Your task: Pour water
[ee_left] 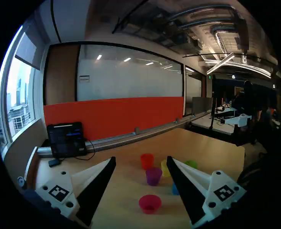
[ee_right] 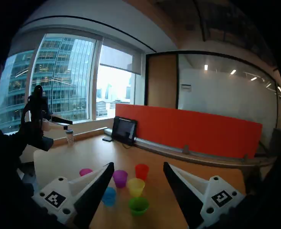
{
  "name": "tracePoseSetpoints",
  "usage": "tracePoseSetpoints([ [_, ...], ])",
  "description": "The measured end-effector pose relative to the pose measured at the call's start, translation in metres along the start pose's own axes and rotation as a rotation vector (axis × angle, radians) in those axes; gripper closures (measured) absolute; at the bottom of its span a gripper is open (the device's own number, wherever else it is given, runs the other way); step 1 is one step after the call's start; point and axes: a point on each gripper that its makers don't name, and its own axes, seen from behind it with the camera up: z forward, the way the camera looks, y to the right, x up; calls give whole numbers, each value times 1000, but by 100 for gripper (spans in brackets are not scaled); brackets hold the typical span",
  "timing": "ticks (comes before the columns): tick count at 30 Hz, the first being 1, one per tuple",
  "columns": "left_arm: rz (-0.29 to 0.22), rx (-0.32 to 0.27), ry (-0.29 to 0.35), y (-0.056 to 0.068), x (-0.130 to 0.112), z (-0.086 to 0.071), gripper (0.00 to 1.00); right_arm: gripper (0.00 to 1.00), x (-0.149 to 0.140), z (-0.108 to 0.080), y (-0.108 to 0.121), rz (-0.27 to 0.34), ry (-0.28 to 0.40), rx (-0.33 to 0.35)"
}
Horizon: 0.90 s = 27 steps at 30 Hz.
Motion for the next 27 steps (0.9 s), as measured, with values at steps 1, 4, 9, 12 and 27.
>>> tracePoseSetpoints([
  [1,2,-7,-5,2,-2,0,1,1,-2,0,0,-2,-8,3],
  [4,6,-26,-22,7,-7,0,1,0,-11,-1,-1,-6,-33,10],
  [9,14,-61,-54,18,-17,1,1,0,-30,-2,1,-16,-80,14],
  [12,18,-91,-74,28,-24,3,1,0,-38,-3,3,-21,-102,11],
  [27,67,-235,-215,73,-64,14,1,0,-62,-4,5,-16,-161,27],
])
